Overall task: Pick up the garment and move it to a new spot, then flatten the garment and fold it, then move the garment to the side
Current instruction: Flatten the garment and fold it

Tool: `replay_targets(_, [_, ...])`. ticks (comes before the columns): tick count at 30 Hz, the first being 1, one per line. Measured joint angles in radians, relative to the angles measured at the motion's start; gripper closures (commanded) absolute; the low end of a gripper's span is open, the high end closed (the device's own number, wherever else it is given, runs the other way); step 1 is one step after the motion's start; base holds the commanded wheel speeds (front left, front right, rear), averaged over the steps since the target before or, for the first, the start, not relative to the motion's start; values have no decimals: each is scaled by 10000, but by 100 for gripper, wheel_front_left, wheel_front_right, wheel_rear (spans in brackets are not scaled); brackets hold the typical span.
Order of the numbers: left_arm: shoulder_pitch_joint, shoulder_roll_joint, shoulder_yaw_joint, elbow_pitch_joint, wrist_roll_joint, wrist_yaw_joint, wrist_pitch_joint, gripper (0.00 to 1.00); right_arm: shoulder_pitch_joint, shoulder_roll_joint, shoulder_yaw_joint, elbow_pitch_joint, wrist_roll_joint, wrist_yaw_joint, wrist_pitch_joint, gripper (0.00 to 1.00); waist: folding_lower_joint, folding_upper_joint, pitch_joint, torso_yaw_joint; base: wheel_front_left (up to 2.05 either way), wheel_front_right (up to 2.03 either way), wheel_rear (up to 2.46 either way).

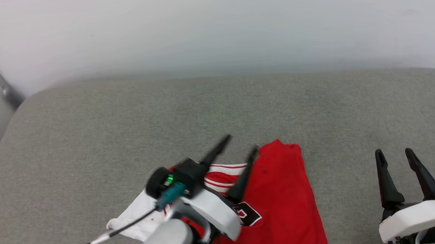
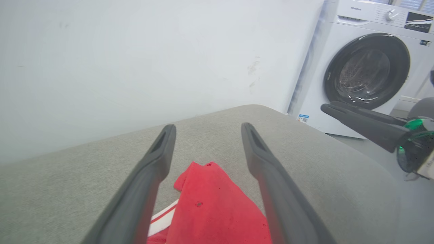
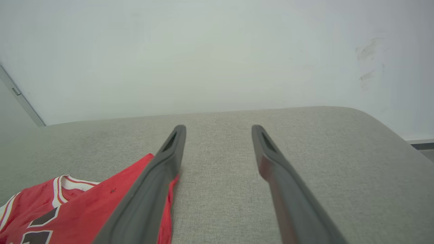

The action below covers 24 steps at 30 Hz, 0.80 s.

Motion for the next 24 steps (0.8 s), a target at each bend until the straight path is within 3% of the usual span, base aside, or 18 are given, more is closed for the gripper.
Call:
replay_targets(4, [33,320,947,54,-107,802,-391,0,156,4,-46,-82,-6,2,86,0,0,0,-206,160,0,0,0])
replay_targets(5, [149,562,1434,36,-169,1252,-518,0,197,2,-71,-150,-8,2,148,0,0,0,-270,228,0,0,0])
replay_targets(6, [149,562,1434,36,-169,1252,-518,0,197,2,-71,-150,-8,2,148,0,0,0,-270,228,0,0,0])
replay_targets(12, [1060,1455,2660,-121,-334,2257,-742,0,322,2,-90,-251,-4,2,213,0,0,0,-364,335,0,0,0])
replay_targets(18, [2095,2220,3187,-274,-428,2729,-761,0,360,2,-71,-242,40,0,249,0,0,0,-434,340,0,0,0])
replay_targets(24, [2336,2297,3039,-646,-420,2834,-569,0,375,2,-127,-150,180,0,244,0,0,0,-462,342,0,0,0])
